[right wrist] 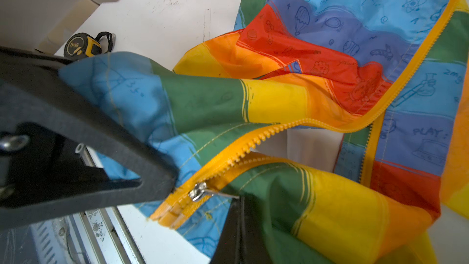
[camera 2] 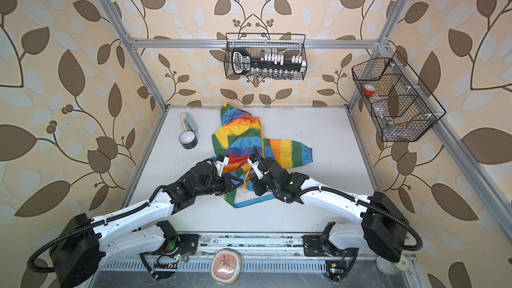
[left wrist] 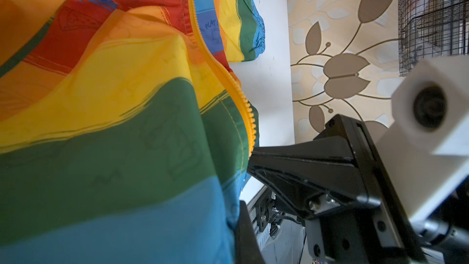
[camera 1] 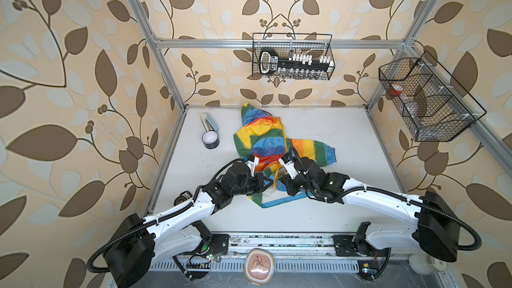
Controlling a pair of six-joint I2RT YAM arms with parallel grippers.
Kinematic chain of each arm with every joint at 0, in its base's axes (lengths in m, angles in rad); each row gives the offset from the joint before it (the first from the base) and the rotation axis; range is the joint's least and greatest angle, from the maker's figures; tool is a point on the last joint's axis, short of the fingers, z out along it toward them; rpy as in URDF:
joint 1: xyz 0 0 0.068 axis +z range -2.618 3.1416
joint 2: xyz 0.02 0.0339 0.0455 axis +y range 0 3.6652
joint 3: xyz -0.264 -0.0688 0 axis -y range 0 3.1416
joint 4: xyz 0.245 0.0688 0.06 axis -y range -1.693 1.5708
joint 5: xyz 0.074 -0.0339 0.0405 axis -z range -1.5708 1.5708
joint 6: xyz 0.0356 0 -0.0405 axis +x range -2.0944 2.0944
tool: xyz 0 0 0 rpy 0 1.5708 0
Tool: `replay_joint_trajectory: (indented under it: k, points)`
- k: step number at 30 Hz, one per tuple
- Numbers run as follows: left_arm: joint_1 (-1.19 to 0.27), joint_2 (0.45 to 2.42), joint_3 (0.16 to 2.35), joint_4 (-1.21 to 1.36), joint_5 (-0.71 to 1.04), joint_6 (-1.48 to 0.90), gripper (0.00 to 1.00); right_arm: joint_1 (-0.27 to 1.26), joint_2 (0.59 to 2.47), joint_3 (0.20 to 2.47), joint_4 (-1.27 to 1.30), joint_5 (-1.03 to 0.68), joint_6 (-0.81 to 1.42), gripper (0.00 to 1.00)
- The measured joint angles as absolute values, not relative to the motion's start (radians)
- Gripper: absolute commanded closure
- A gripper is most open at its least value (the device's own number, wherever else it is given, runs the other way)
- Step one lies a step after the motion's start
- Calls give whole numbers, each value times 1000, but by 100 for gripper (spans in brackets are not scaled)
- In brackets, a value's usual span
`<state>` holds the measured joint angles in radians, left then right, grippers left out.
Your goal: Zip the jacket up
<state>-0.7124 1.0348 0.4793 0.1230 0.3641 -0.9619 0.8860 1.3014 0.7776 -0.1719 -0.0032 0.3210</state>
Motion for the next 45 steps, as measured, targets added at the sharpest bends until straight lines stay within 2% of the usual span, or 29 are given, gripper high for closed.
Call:
replay_joint_trajectory:
  k: [1, 3, 5, 8, 22, 29, 35, 43, 45]
  points:
    - [-712, 1035, 479, 123, 361, -963, 56, 886, 1301, 778, -173, -3, 321, 100]
    - [-712, 1035, 479, 123, 356, -976, 40, 886, 1301, 778, -173, -3, 321, 100]
    - [-712, 1034, 479, 122, 340, -997, 31, 886, 1301, 778, -173, -4, 321, 100]
    - [-712, 1013, 477, 111, 315, -1022, 26, 886, 1301, 778, -173, -4, 321, 100]
    - [-722, 895, 318, 148, 263, -1346, 19, 884, 1324, 778, -154, -9, 327, 100]
    - [-833, 934, 299, 252, 183, -1465, 17, 882, 1327, 778, -142, -12, 336, 100]
    - [-924, 1034, 297, 388, 72, -1531, 19, 880, 1330, 778, -138, -19, 340, 100]
    - [-937, 1036, 295, 448, -20, -1547, 20, 880, 1330, 778, -138, -28, 344, 100]
    - [-937, 1026, 295, 430, -33, -1547, 24, 880, 1330, 778, -138, -31, 344, 100]
